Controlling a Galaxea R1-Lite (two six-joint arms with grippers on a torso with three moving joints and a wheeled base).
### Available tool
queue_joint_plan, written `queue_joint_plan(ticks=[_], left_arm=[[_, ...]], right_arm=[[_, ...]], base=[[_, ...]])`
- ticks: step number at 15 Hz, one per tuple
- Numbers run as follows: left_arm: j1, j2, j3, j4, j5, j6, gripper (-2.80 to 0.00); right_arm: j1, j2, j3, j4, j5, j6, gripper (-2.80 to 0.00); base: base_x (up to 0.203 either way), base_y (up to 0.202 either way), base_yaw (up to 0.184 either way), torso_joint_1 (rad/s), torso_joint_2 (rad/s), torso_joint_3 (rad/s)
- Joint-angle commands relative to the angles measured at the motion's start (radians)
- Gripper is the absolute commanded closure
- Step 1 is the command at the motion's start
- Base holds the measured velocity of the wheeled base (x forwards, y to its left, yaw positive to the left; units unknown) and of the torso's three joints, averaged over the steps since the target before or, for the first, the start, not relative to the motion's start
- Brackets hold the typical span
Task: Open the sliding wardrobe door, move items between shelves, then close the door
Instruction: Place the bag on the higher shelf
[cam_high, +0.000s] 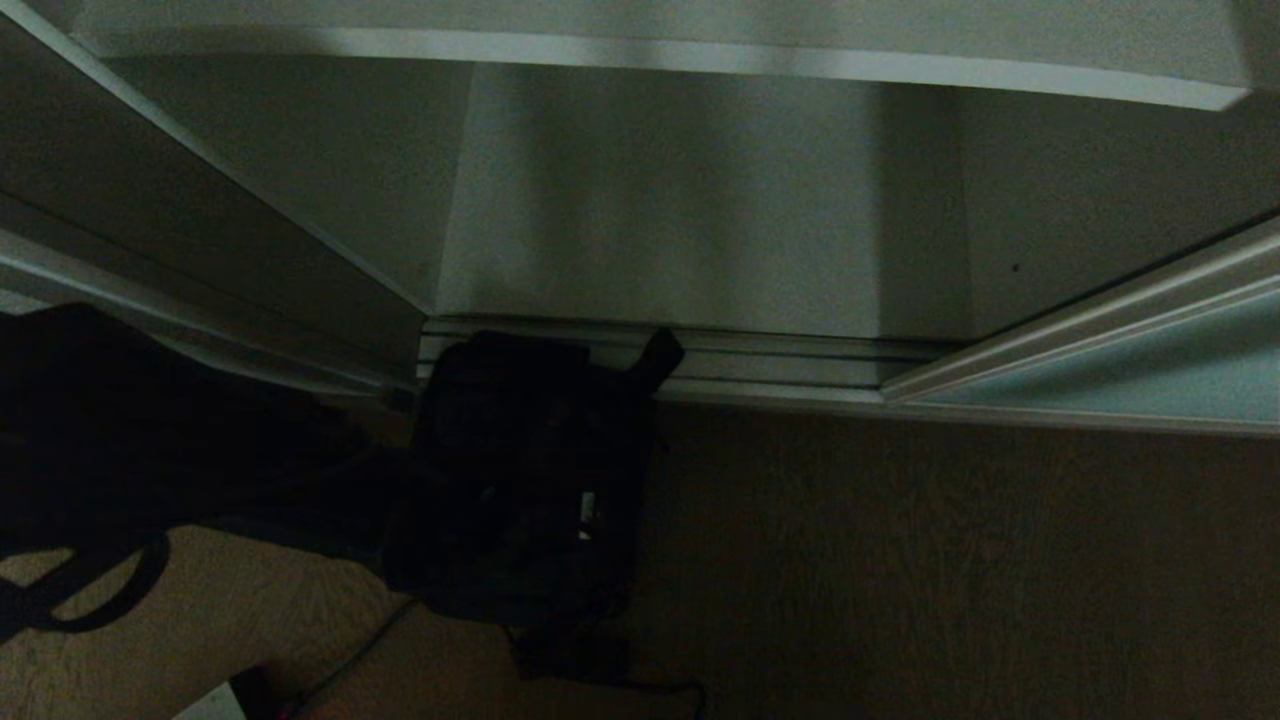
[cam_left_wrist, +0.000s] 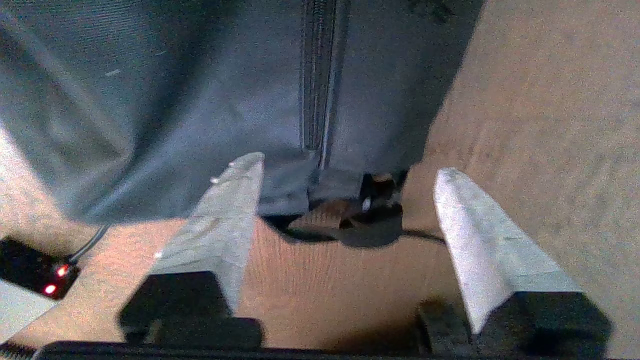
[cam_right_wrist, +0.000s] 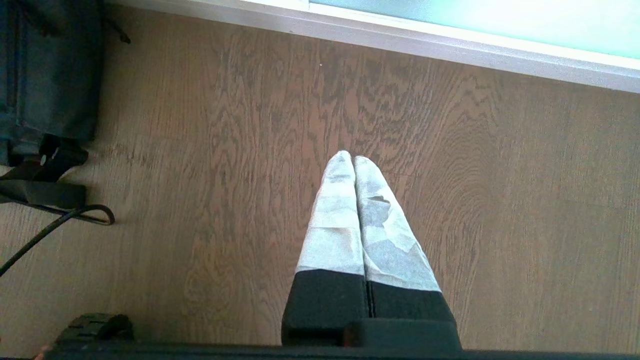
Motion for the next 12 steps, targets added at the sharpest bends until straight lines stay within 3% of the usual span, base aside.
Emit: queue_joint_plan(ticks=[1,6,8,12], left_arm=[[0.005,0.108,-0.041,-0.002,0.003,0.000,-2.80],[0.017,0.303,-0.212,-0.063,-0.008,0.055,-2.80],[0.028,0.349,-0.270,-0.143,-0.011,0.063,-2.80],[0.042,0.419,-0.289,-0.222,-0.021,0.077,-2.80]], right_arm=[[0.000,-0.002,0.000,0.000,0.000,0.000,0.00],[0.000,-0.002,0.000,0.000,0.000,0.000,0.00],[0.000,-0.002,0.000,0.000,0.000,0.000,0.00],[0.000,-0.002,0.000,0.000,0.000,0.000,0.00]], base=[[0.000,0.000,0.000,0.000,0.00,0.000],[0.000,0.000,0.000,0.000,0.00,0.000],[0.000,0.000,0.000,0.000,0.00,0.000],[0.000,0.000,0.000,0.000,0.00,0.000]])
